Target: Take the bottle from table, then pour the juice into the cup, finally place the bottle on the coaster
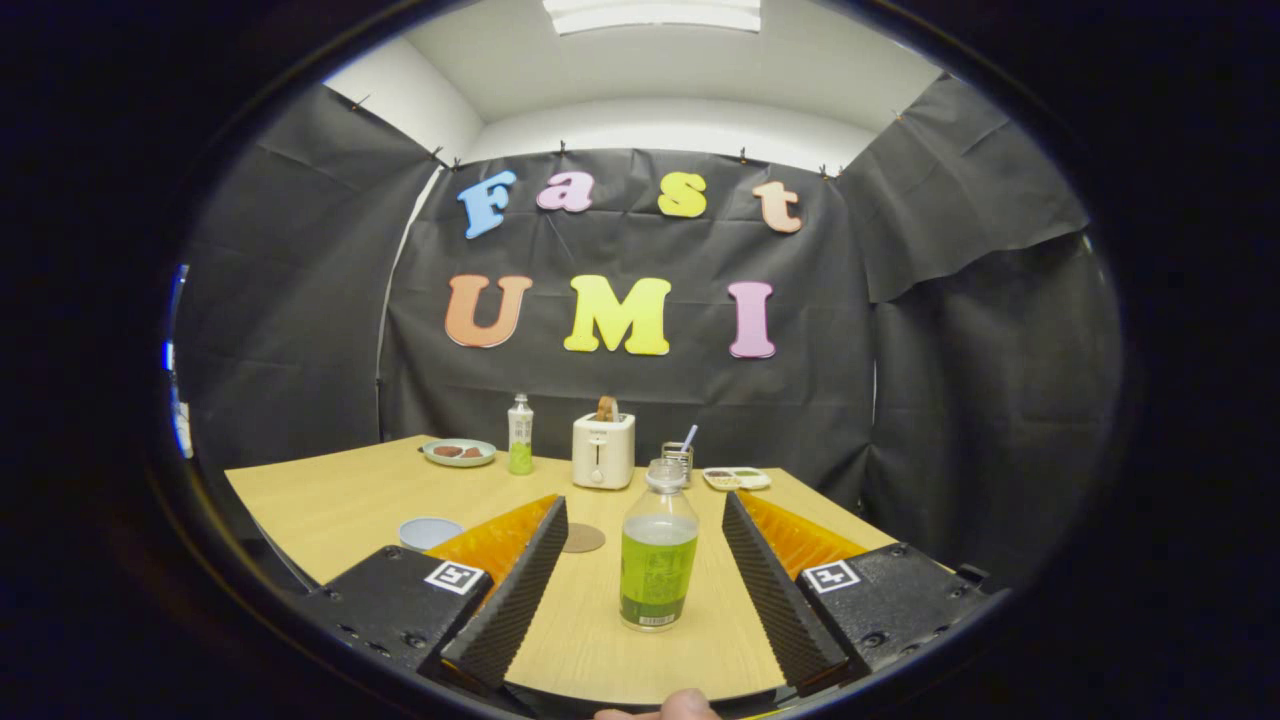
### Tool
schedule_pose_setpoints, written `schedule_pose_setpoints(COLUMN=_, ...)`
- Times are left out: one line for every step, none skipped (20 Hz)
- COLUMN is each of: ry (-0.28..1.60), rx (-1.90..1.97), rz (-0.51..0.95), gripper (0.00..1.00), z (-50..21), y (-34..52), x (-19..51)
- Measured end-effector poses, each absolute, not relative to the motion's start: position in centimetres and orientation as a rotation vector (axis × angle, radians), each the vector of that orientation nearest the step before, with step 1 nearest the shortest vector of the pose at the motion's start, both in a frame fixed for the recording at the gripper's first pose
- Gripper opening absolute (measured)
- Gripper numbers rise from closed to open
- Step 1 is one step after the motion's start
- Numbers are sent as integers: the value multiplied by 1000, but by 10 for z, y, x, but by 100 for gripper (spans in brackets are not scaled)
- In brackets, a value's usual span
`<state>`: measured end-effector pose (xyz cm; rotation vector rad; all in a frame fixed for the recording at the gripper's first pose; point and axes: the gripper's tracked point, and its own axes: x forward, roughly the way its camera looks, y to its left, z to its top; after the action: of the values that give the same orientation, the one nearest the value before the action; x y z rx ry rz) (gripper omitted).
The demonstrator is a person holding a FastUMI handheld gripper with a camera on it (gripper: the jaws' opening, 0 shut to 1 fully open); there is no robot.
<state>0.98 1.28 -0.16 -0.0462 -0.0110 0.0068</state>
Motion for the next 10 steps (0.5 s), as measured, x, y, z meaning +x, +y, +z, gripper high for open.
schedule_pose_setpoints(ry=-8, rx=-45, rz=7, gripper=100, z=-3, y=13, x=11)
schedule_pose_setpoints(ry=-4, rx=-45, rz=6, gripper=100, z=-4, y=13, x=12)
schedule_pose_setpoints(ry=-2, rx=-45, rz=6, gripper=100, z=-4, y=13, x=13)
schedule_pose_setpoints(ry=-2, rx=-46, rz=5, gripper=100, z=-5, y=13, x=14)
schedule_pose_setpoints(ry=-3, rx=-46, rz=4, gripper=100, z=-5, y=12, x=14)
schedule_pose_setpoints(ry=-4, rx=-45, rz=3, gripper=100, z=-5, y=12, x=13)
schedule_pose_setpoints(ry=-2, rx=-44, rz=3, gripper=100, z=-6, y=12, x=14)
schedule_pose_setpoints(ry=0, rx=-48, rz=0, gripper=100, z=-8, y=12, x=14)
schedule_pose_setpoints(ry=2, rx=-54, rz=-4, gripper=100, z=-8, y=13, x=16)
schedule_pose_setpoints(ry=4, rx=-56, rz=-7, gripper=100, z=-10, y=11, x=15)
